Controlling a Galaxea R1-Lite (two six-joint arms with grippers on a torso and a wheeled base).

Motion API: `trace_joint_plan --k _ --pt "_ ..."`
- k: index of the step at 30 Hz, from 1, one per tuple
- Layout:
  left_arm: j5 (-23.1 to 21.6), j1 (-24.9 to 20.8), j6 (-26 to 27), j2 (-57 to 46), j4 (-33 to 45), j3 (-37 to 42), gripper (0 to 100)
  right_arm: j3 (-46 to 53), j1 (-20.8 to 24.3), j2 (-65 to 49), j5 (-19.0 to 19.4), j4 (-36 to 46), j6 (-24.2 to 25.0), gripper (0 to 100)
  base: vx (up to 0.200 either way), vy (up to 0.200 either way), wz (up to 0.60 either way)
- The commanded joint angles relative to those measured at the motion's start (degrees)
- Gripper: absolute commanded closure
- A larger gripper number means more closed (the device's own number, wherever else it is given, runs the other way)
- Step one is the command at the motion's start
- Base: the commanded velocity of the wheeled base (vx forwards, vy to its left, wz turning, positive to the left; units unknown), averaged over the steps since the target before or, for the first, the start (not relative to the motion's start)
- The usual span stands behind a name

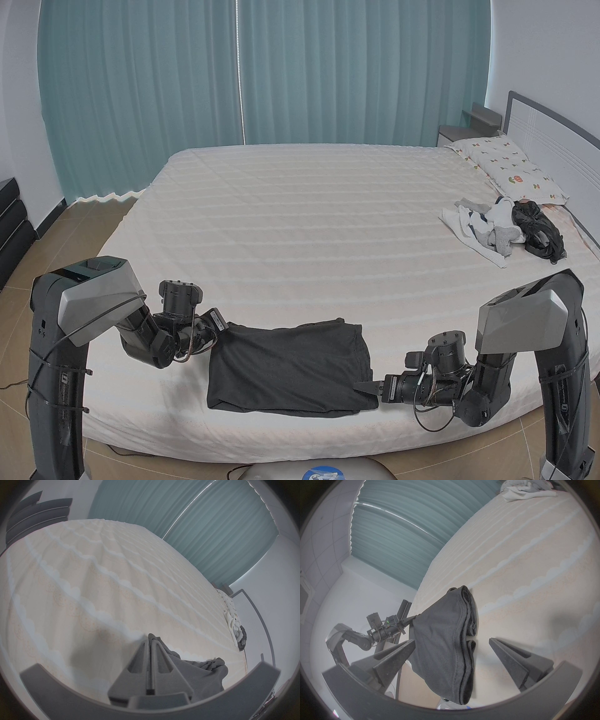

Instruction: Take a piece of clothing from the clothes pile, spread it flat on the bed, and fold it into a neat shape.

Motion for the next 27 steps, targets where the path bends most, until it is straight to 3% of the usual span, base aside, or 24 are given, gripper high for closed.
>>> trace_joint_plan --k 1,22,23,27 --pt "0.09 0.04 -0.03 0.46 0.02 -0.25 100 -0.22 0.5 -0.66 0.06 1.09 -1.46 100 0.0 0.0 0.0" --pt "-0.09 -0.49 0.24 0.63 0.46 -0.07 100 0.83 -0.03 -2.86 0.06 7.06 -6.82 100 0.0 0.0 0.0" --pt "-0.09 -0.58 0.24 0.54 0.46 0.19 0 0.48 0.06 -2.77 0.06 7.85 -7.26 0 0.0 0.0 0.0" --pt "-0.09 -0.67 0.24 0.46 0.02 0.54 0 -1.89 0.06 -2.15 -1.61 8.38 -7.44 0 0.0 0.0 0.0"
